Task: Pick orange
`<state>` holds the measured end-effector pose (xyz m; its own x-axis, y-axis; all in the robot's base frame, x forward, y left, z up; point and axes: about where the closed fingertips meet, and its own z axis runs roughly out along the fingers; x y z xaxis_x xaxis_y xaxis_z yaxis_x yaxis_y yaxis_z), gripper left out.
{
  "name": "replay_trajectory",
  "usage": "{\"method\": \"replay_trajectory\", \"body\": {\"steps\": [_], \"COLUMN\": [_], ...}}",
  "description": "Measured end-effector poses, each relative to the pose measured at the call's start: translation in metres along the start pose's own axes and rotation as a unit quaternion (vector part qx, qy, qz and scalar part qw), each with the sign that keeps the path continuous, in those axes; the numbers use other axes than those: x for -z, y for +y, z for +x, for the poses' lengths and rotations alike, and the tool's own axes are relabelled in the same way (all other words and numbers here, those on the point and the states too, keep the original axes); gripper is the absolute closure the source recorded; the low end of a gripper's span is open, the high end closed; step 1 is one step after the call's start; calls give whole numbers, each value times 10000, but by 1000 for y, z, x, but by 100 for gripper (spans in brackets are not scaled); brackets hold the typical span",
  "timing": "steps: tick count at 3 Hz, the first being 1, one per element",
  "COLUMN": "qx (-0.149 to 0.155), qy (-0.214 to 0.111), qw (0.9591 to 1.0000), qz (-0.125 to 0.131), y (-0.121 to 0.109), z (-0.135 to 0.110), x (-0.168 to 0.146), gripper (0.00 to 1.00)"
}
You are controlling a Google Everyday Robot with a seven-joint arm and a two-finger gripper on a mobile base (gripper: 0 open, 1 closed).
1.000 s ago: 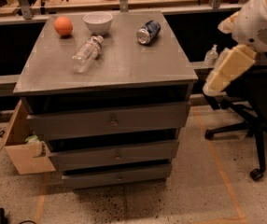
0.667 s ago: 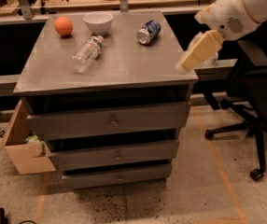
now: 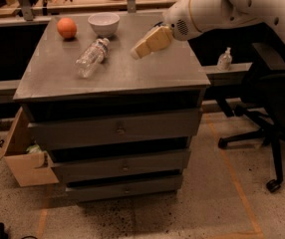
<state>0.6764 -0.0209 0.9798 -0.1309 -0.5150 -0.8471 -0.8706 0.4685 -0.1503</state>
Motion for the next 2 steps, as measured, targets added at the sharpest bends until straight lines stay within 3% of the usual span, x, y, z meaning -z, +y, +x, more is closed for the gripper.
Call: {"method": "replay_trajectory", "body": {"steps": [1, 2], "qx": [4, -83], "qy": [10, -88], "qw": [10000, 9997], "qz": [-17, 204], "y": [1, -2], "z": [1, -5], "x": [0, -11], "gripper": [0, 0]}}
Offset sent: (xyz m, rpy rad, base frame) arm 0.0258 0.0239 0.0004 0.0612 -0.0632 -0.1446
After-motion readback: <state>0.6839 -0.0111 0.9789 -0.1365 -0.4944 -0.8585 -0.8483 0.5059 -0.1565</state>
